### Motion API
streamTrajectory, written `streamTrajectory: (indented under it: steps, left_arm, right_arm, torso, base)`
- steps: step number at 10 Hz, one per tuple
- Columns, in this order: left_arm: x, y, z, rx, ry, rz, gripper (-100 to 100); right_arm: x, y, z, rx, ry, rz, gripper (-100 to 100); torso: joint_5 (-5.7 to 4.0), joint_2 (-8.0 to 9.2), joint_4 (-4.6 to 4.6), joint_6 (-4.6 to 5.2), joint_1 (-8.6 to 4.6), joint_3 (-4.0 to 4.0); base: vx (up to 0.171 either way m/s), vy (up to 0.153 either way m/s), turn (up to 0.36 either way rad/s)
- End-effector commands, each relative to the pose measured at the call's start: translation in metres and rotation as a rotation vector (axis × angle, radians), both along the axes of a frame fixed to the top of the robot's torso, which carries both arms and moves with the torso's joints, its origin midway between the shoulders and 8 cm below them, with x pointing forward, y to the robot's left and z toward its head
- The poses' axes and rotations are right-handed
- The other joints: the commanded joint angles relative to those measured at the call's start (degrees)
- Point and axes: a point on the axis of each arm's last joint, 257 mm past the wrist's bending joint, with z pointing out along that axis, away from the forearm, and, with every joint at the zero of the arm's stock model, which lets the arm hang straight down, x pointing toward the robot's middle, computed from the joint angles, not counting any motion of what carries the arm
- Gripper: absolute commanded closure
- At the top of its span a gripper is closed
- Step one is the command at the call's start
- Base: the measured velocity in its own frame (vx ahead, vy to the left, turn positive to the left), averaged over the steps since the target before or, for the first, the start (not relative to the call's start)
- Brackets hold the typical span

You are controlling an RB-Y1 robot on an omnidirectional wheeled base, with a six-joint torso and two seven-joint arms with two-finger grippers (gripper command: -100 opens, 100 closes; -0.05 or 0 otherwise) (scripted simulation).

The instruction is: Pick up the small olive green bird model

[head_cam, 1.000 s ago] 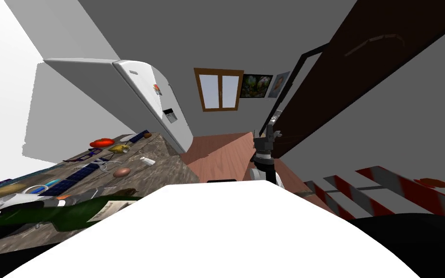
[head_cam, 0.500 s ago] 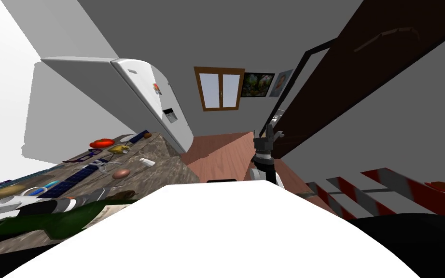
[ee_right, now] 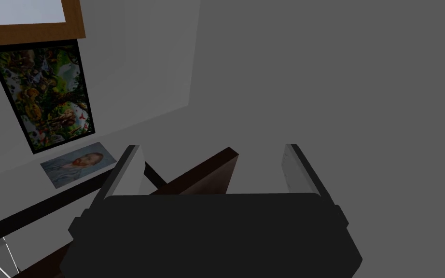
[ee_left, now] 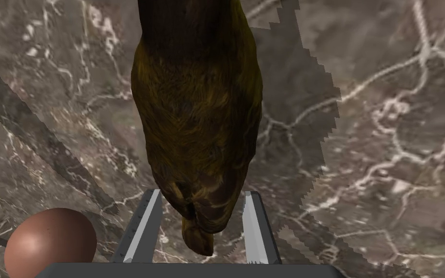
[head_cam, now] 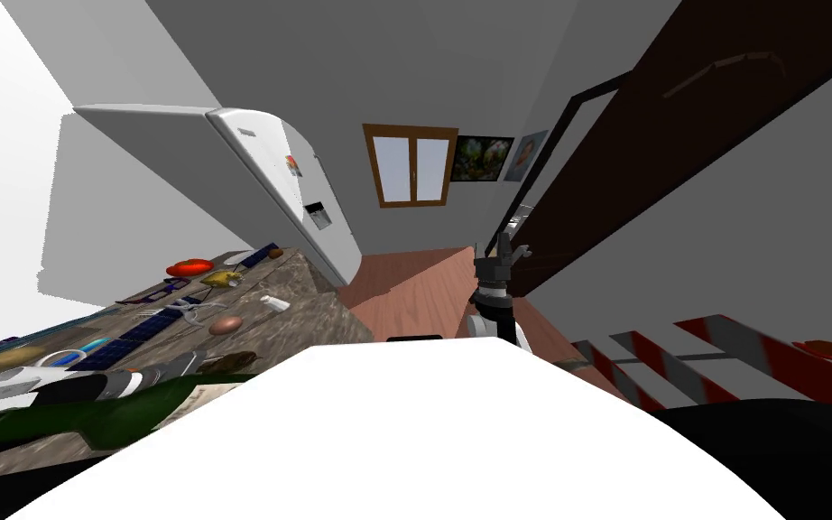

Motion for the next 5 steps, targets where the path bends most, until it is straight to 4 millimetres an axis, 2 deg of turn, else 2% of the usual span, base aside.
streamTrajectory:
  steps: [1,2,3,4,5]
  left_arm:
    - [0.000,0.000,0.000,0.000,0.000,0.000,0]
    - [-0.002,0.006,0.014,0.002,0.006,0.007,100]
    - [-0.003,0.008,0.018,0.002,0.008,0.010,100]
    - [-0.003,0.006,0.015,0.002,0.006,0.008,100]
    - [-0.003,0.006,0.015,0.002,0.006,0.008,0]
  right_arm:
    - [0.000,0.000,0.000,0.000,0.000,0.000,0]
    - [0.000,0.000,0.000,0.000,0.000,0.000,0]
    - [0.000,0.000,0.000,0.000,0.000,0.000,0]
    - [0.000,0.000,0.000,0.000,0.000,0.000,0]
    - [0.000,0.000,0.000,0.000,0.000,0.000,0]
  torso:
    - [0.00,0.00,0.00,0.00,0.00,0.00]
    - [0.00,0.00,0.00,0.00,0.00,0.00]
    - [-0.06,0.06,0.01,0.03,-0.09,0.03]
    - [-0.08,0.11,0.01,-0.01,-0.20,0.06]
    - [-0.04,0.07,0.00,-0.01,-0.13,0.04]
  base:
    - [0.000,0.000,0.000]
    - [-0.026,-0.028,-0.061]
    - [-0.036,-0.038,-0.053]
    - [-0.014,-0.014,-0.003]
    - [0.000,0.000,0.000]
